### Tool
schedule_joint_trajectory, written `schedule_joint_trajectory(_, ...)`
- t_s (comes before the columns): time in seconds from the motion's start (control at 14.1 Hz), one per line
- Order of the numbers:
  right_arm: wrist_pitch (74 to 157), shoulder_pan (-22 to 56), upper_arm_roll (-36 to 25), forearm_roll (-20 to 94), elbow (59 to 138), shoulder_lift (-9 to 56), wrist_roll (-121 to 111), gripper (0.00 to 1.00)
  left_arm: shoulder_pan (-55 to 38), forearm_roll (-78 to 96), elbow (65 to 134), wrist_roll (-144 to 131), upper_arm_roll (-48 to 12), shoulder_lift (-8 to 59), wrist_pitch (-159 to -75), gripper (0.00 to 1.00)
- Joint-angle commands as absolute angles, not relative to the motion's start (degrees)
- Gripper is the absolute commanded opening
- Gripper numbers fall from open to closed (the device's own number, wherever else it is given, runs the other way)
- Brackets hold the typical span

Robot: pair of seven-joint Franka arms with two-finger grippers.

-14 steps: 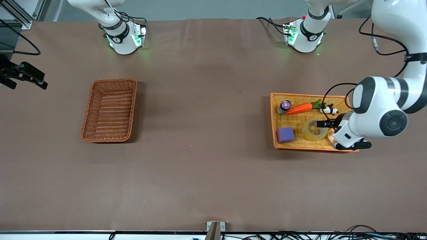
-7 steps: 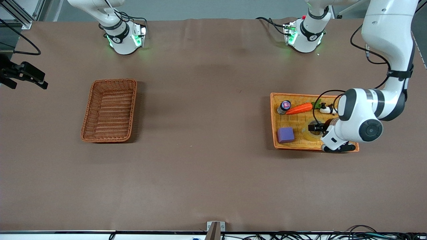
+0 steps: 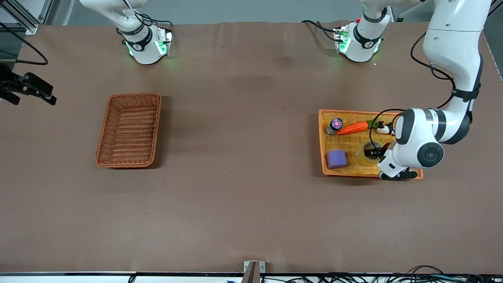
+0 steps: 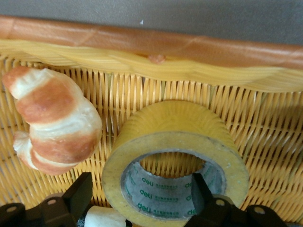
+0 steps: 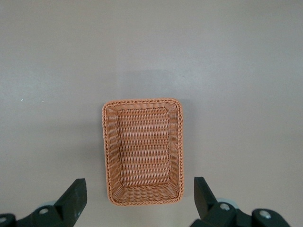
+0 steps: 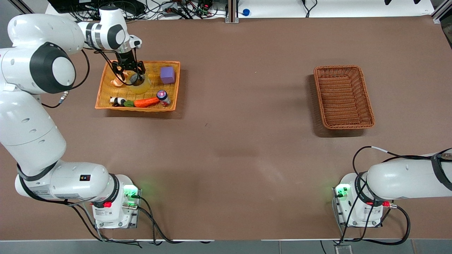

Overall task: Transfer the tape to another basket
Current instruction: 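Lower the left gripper and grasp the yellow tape roll, then lift the tape roll and carry it toward the brown basket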

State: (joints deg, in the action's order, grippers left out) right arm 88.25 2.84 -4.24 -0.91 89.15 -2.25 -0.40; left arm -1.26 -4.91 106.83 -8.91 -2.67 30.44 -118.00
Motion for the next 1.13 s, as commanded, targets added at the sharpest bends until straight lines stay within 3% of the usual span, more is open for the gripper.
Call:
schedule_joint_trajectory(0.0, 87.7, 3.0, -4.4, -0.1, 90.2, -3.5, 0.4, 1.00, -0.9, -5.8, 107.9, -8.1, -2.5, 30.4, -118.9, 0.71)
schedule_joint_trajectory(0.21, 87.7, 3.0, -4.4, -0.1, 90.2, -3.5, 0.4, 1.00, -0.5, -5.8, 108.4, -8.1, -2.5, 30.5, -118.9, 0.42)
schedule_joint_trajectory(0.42, 87.7, 3.0, -4.4, -0.1, 90.2, -3.4, 0.4, 1.00, -0.5, -5.8, 108.8, -9.2, -2.5, 29.6, -118.6, 0.04)
schedule_joint_trajectory(0.78, 87.6, 3.0, -4.4, -0.1, 90.2, -3.4, 0.4, 1.00, -0.1, -5.8, 107.9, -9.3, -3.6, 20.7, -110.8, 0.01)
schedule_joint_trajectory(1.06, 87.7, 3.0, -4.4, -0.1, 90.2, -3.3, 0.4, 1.00, -0.1, -5.5, 99.6, -9.6, -13.5, 18.3, -99.2, 0.02)
